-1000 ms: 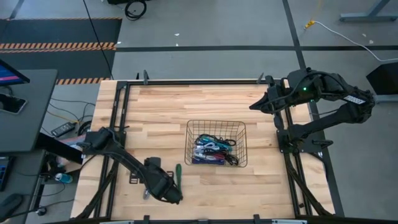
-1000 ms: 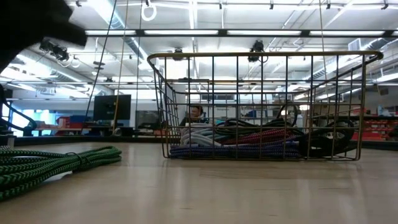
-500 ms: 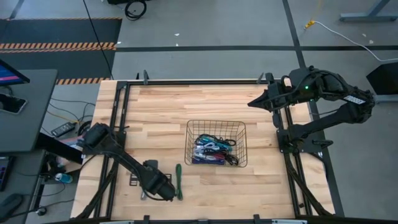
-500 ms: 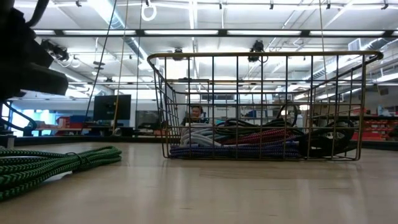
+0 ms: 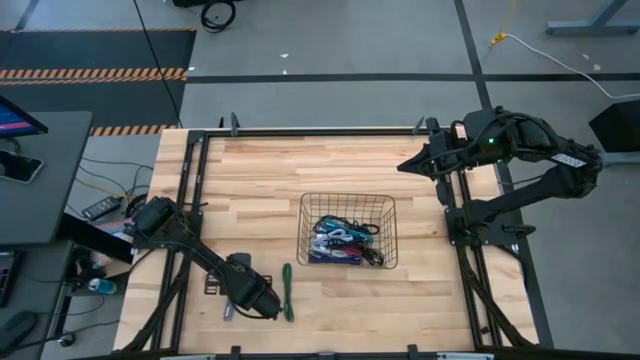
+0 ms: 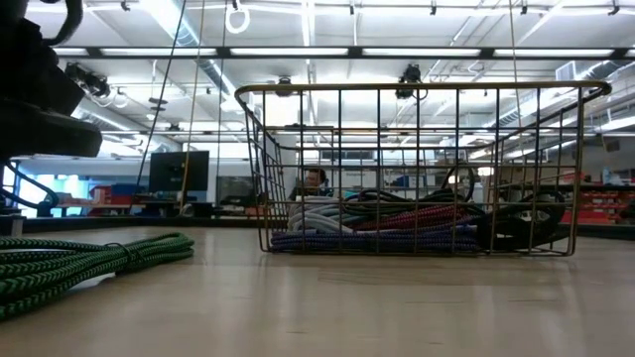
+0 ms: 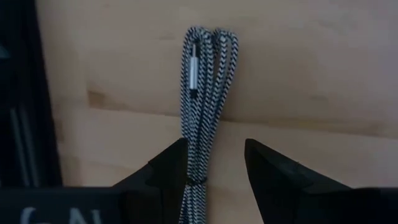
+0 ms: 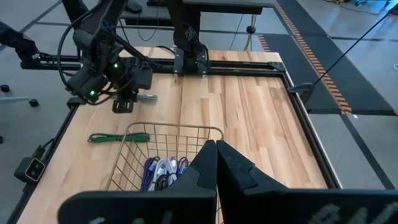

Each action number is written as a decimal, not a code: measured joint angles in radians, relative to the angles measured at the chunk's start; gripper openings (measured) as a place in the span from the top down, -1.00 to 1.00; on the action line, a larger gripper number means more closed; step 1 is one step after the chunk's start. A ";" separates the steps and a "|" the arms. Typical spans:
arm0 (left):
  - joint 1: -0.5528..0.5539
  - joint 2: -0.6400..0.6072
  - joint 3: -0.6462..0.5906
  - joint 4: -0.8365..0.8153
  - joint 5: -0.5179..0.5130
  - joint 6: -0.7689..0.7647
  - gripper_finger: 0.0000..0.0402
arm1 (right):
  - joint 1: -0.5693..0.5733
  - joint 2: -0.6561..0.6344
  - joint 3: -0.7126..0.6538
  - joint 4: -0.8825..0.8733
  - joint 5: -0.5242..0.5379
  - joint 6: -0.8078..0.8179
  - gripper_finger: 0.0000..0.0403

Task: Pick and place USB-C Cables
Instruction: Put the black white charger cable into the wire basket

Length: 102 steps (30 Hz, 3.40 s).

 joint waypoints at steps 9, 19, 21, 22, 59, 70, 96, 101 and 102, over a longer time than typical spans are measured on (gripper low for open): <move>0.000 0.000 0.000 -0.075 0.000 0.003 0.17 | 0.000 0.015 0.000 0.000 0.000 0.000 0.99; -0.035 0.000 0.000 -0.047 0.006 -0.003 0.17 | 0.000 0.017 0.000 0.000 0.000 -0.001 0.99; -0.057 0.000 0.000 -0.050 0.030 -0.031 0.17 | 0.000 0.017 0.000 0.000 0.000 -0.001 0.99; -0.068 0.000 0.000 -0.050 0.047 -0.047 0.17 | 0.000 0.017 0.000 0.000 0.000 -0.002 0.99; -0.093 0.001 -0.091 0.225 0.071 -0.084 0.89 | 0.000 0.017 0.000 0.003 -0.001 -0.011 0.98; -0.077 -0.047 -0.039 0.140 -0.165 -0.075 0.90 | 0.000 0.017 0.000 0.003 0.000 -0.014 0.98; 0.435 -0.181 0.552 -0.146 -0.701 1.255 0.90 | 0.000 0.017 0.000 0.003 0.000 -0.011 0.98; 0.517 -0.172 0.552 0.050 -0.671 1.540 0.90 | 0.000 0.017 0.000 0.003 0.000 -0.011 0.98; 0.530 -0.169 0.552 0.079 -0.654 1.589 0.90 | 0.000 0.017 0.000 0.003 0.000 -0.010 0.98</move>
